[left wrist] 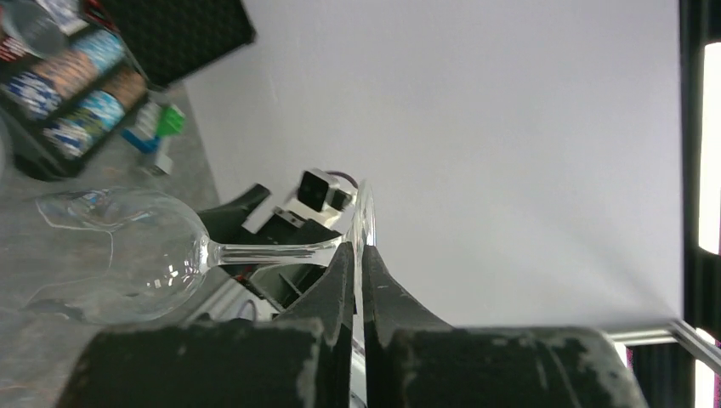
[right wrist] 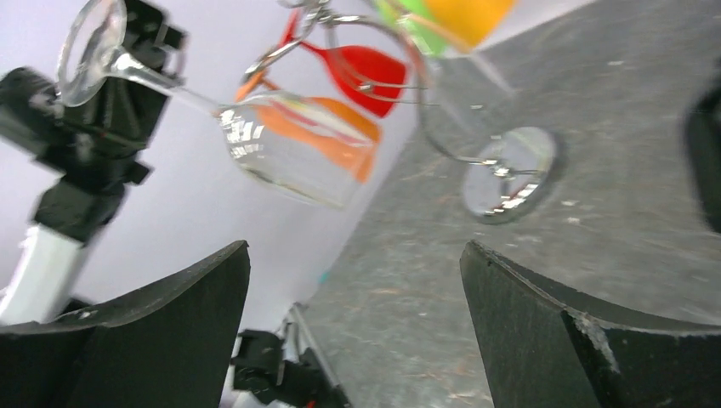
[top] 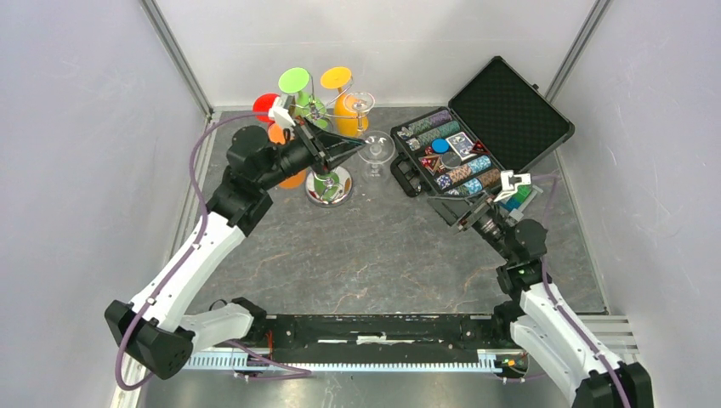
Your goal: Take the wine glass off the wine glass rack
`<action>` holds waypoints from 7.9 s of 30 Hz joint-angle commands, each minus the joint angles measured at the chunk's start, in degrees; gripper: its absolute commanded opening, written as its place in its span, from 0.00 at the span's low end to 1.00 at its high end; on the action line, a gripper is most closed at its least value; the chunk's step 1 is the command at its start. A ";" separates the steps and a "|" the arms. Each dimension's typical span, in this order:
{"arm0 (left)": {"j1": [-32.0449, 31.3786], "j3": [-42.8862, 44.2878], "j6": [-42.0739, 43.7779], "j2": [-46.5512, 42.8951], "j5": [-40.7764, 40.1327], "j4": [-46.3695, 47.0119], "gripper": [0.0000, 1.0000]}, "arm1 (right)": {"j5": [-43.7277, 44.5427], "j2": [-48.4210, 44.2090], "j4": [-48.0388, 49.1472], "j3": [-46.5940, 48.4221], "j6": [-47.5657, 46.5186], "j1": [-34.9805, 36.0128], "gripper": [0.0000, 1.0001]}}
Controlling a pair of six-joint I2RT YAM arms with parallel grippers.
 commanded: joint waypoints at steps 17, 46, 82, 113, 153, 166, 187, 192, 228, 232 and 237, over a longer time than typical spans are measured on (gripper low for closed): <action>-7.41 -4.32 -10.44 -8.68 -6.97 4.16 0.02 | 0.01 10.96 6.04 21.13 -43.12 24.78 0.87; -7.42 -6.46 -7.09 -14.92 -8.21 -4.80 0.56 | 3.65 23.07 18.75 25.33 -46.81 31.09 0.00; -21.81 -19.74 3.11 -16.23 -15.37 8.80 0.70 | 46.93 13.64 43.43 2.00 5.51 31.18 0.00; -23.05 -15.79 10.34 -12.85 -15.42 12.69 0.34 | 48.93 21.75 44.95 3.67 14.42 35.82 0.00; -23.05 6.40 45.36 -13.50 -42.42 -56.43 0.02 | 43.51 7.58 4.21 -0.68 7.33 36.91 0.86; 1.67 4.92 51.17 -5.53 -42.59 -62.21 0.02 | 52.29 -4.87 -8.27 -3.85 4.18 36.90 0.85; 30.78 29.15 57.91 30.69 -28.35 -58.29 0.02 | 56.47 -8.78 -17.20 -0.32 -1.53 36.89 0.85; 32.46 34.22 58.74 37.03 -29.93 -59.45 0.02 | 58.30 -8.21 -18.32 0.95 -2.92 36.82 0.86; 37.16 43.46 58.98 25.63 -28.65 -60.64 0.99 | 52.43 7.79 -16.28 13.28 -16.42 36.80 0.91; 37.18 39.61 58.37 18.16 -26.66 -58.24 1.00 | 48.81 13.48 -15.89 20.06 -27.22 36.73 0.95; 37.15 36.86 58.29 10.61 -23.27 -57.44 1.00 | 42.53 22.27 -15.76 29.77 -39.15 35.07 0.95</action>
